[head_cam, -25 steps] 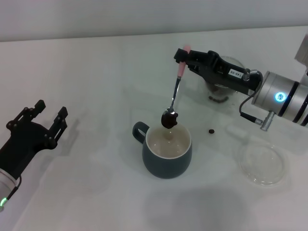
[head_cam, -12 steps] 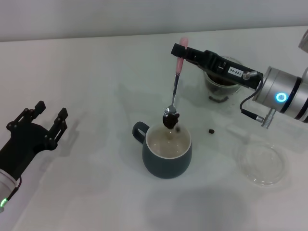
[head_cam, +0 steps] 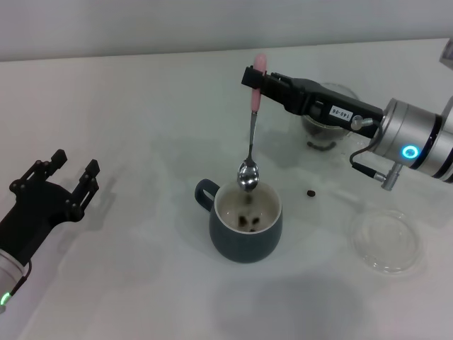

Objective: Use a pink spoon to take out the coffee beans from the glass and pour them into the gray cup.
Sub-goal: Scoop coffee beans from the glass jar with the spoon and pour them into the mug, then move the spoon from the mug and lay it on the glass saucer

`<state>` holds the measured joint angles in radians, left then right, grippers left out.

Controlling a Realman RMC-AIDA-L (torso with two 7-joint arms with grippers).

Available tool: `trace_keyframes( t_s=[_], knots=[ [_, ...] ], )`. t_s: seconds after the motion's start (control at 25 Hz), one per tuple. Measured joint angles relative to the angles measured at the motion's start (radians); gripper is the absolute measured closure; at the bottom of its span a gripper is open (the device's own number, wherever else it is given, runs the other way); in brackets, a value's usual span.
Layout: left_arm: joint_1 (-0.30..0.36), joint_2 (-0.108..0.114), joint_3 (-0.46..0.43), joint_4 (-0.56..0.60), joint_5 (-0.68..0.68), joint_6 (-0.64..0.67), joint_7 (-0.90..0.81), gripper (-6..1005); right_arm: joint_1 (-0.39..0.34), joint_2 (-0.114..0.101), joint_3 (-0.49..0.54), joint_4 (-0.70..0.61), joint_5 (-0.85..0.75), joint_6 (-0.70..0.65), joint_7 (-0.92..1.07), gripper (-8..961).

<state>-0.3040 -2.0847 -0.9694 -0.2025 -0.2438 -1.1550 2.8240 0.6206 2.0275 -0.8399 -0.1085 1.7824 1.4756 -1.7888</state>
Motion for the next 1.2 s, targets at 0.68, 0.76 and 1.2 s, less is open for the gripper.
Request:
trace_keyframes(
  t_s=[0.68,0.76,1.2],
  knots=[
    [-0.002,0.002,-0.006,0.001,-0.005,0.004,0.001,422,-0.102,-0.019,0.021,-0.117,0.027,0.013,0.148,809],
    [-0.006,0.004,-0.007,0.002,-0.008,0.014,0.001,422,-0.134,-0.021,0.021,-0.156,0.025,0.013,0.163,809],
    [-0.016,0.005,-0.009,0.002,-0.009,0.024,0.002,423,-0.273,-0.082,0.022,-0.190,0.020,0.010,0.162,808]
  ],
)
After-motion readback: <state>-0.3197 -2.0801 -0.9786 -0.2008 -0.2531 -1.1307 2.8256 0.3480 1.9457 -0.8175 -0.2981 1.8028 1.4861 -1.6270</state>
